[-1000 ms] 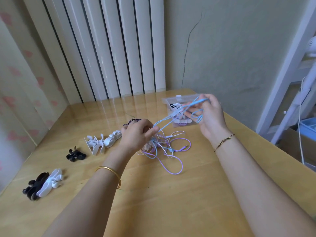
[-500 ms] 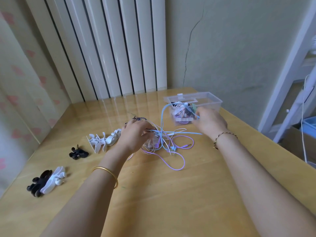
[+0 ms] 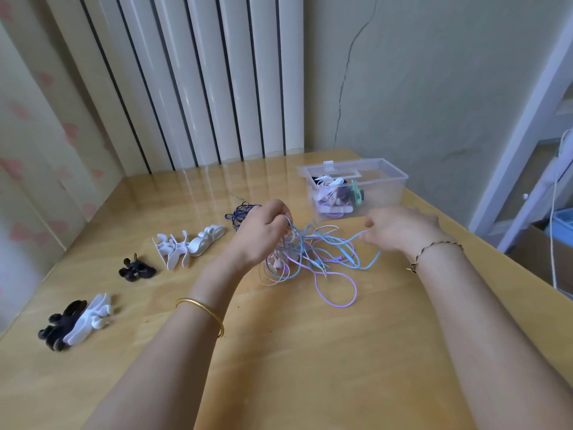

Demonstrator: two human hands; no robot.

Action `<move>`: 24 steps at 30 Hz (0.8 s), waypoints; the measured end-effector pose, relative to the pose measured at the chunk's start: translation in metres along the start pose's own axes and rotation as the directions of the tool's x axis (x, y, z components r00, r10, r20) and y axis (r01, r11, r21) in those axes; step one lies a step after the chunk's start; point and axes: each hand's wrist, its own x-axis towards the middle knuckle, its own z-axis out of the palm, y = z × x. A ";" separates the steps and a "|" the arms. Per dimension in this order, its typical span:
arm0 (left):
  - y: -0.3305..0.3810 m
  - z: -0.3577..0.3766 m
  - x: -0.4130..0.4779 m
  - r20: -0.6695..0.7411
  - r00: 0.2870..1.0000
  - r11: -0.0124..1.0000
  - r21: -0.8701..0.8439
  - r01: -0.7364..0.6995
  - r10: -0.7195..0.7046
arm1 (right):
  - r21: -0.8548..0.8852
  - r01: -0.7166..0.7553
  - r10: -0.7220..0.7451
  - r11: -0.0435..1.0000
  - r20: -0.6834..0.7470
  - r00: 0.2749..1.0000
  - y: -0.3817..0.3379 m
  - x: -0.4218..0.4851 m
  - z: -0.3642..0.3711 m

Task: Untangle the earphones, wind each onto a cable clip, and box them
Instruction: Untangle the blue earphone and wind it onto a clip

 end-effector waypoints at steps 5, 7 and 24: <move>-0.001 0.001 0.000 -0.006 1.000 0.998 -0.066 -0.026 0.026 | 0.413 0.519 -0.403 0.748 -0.339 0.850 -0.033 0.002 0.006; -0.001 0.003 -0.002 -0.035 0.999 0.992 -0.122 -0.024 0.020 | 0.337 0.605 -0.547 0.722 -0.258 0.796 -0.048 0.006 0.011; -0.024 -0.022 0.004 -0.238 0.971 0.991 -0.127 -0.038 0.007 | 0.458 0.546 -0.498 0.701 -0.235 0.835 -0.038 0.034 0.004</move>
